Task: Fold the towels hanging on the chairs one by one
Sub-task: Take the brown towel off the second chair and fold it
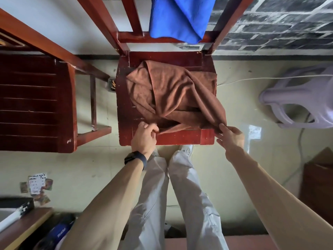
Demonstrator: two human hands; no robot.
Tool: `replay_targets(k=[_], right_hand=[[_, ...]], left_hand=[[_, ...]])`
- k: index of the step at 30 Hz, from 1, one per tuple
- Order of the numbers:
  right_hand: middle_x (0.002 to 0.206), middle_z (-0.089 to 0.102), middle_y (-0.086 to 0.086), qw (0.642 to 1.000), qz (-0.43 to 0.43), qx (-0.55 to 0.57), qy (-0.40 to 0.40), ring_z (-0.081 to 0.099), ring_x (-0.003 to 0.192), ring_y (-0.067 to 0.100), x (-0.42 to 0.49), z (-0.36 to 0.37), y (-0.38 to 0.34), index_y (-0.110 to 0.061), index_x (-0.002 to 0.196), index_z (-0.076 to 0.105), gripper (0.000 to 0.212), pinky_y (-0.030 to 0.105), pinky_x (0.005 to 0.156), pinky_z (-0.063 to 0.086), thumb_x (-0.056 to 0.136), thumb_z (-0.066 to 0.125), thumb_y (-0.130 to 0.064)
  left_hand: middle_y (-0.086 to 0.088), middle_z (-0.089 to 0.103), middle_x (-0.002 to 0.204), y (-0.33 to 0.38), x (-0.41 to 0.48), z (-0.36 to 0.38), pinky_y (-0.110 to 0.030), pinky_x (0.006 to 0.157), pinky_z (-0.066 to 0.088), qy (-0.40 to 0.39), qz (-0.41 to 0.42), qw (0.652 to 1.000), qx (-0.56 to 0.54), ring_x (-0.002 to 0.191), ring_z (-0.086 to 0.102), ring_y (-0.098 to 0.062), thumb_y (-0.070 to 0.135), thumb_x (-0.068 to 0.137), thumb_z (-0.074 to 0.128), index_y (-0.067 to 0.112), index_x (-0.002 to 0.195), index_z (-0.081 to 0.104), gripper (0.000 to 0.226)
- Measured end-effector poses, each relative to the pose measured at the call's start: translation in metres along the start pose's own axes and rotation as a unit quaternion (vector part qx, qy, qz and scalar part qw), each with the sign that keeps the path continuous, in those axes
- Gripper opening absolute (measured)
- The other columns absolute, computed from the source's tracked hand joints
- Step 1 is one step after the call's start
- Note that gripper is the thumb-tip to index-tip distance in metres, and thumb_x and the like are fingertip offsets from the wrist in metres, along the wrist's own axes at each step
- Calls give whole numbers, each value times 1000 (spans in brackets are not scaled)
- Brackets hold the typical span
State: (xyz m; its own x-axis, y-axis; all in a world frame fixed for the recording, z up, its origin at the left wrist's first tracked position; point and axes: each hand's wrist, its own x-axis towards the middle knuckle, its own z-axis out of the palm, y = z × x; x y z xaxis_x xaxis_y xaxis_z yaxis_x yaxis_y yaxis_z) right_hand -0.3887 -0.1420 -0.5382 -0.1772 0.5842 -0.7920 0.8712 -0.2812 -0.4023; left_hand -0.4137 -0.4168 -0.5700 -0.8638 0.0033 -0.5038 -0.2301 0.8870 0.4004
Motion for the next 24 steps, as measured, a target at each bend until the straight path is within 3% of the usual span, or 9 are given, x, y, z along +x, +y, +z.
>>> replay_targets(k=[3,5,6,9,13,16,18,21,24], right_hand=[[81,73,9,1000,5,-23,-7,73,81,29,-4,2,6,-18,84,62,12,42,77,60,88,69,-27],[77,73,5,999,3,-31,-14,74,81,29,-4,4,9,-20,85,64,18,49,85,60,80,71,-35],[79,74,5,999,3,-33,-18,74,82,30,-3,5,11,-22,84,64,22,51,86,59,73,70,-40],[79,75,6,999,9,-28,-30,75,81,32,-2,7,15,-21,85,65,29,53,85,59,67,69,-42],[71,74,4,999,10,-28,-25,76,79,30,1,10,19,-20,86,67,26,52,84,60,68,70,-39],[66,74,1,999,14,-26,-24,76,77,28,2,9,20,-20,87,66,22,51,85,60,72,70,-36],[65,74,-1,999,17,-26,-24,76,78,28,4,8,20,-22,86,66,26,51,84,60,68,70,-40],[64,74,-1,999,19,-26,-31,76,79,28,6,8,21,-23,84,65,28,52,84,60,65,69,-43],[61,73,-3,999,20,-25,-31,76,79,29,6,9,22,-23,84,65,27,52,84,60,67,70,-42]], left_hand=[[-4,59,106,-18,-3,-9,-32,64,44,-36,-59,997,37,90,64,-30,16,92,54,30,99,63,18],[-4,67,107,-16,3,-11,-37,71,54,-89,-131,987,-14,90,68,-31,30,93,50,34,110,57,19],[-4,69,107,-10,5,-13,-39,73,57,-117,-183,972,-90,88,70,-31,38,93,46,38,113,53,21],[-3,70,104,14,7,-10,-32,62,55,-176,-345,870,-306,76,73,-26,48,89,42,34,119,52,35],[-7,65,86,36,2,-4,-32,62,52,-125,-376,824,-404,58,61,-20,30,97,49,13,108,58,22],[-5,68,86,35,2,-8,-29,62,53,-89,-404,773,-480,65,64,-20,28,100,48,21,109,59,16],[-2,67,86,30,4,-11,-26,57,48,-87,-412,763,-490,66,63,-18,23,101,46,28,101,57,12],[-3,71,90,24,8,-17,-25,57,50,-114,-421,772,-462,70,66,-19,21,97,46,21,105,60,16],[-3,73,92,25,13,-19,-29,64,56,-121,-427,777,-446,74,68,-20,35,95,54,15,95,66,24]])
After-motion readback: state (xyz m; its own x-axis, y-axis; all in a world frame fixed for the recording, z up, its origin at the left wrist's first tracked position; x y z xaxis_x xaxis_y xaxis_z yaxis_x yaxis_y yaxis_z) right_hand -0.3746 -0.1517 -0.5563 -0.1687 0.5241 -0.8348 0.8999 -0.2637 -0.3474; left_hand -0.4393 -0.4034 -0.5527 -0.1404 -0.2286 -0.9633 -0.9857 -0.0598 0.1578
